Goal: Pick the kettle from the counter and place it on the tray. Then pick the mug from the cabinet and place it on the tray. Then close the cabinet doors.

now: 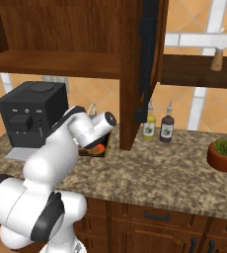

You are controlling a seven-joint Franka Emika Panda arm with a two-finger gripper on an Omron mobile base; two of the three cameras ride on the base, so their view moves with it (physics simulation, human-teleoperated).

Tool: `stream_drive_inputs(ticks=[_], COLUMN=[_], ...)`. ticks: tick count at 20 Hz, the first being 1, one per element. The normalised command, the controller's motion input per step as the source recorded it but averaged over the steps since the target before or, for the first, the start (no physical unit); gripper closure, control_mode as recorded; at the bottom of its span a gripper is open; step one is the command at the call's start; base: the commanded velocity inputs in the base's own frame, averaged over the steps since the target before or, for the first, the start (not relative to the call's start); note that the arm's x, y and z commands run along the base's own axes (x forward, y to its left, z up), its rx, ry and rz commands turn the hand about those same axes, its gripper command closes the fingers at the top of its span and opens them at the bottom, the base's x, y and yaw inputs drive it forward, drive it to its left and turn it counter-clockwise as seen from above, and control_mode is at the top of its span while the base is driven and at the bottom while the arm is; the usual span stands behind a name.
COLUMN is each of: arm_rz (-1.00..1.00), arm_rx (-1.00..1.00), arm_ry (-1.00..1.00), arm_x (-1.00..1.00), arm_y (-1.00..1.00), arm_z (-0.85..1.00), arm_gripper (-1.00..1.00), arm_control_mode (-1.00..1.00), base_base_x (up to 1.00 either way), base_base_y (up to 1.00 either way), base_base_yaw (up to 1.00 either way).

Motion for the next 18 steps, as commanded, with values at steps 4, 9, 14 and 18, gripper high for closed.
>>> stream_drive_inputs(ticks=[4, 9, 14, 18], arm_rz=[0.01, 0.0, 0.01, 0.01], arm_rx=[0.01, 0.02, 0.03, 0.0], arm_ry=[0.0, 0.0, 0.0, 0.0], arm_x=[0.16, 0.16, 0.13, 0.15], arm_y=[0.0, 0.0, 0.0, 0.0], arm_z=[-0.16, -0.16, -0.13, -0.16], arm_gripper=[1.0, 1.0, 1.0, 1.0], arm_control_mode=[-1.0, -1.0, -1.0, -1.0], base_base_x=[0.0, 0.0, 0.0, 0.0], base_base_y=[0.0, 0.0, 0.0, 0.0], base_base_yaw=[0.0, 0.0, 0.0, 0.0])
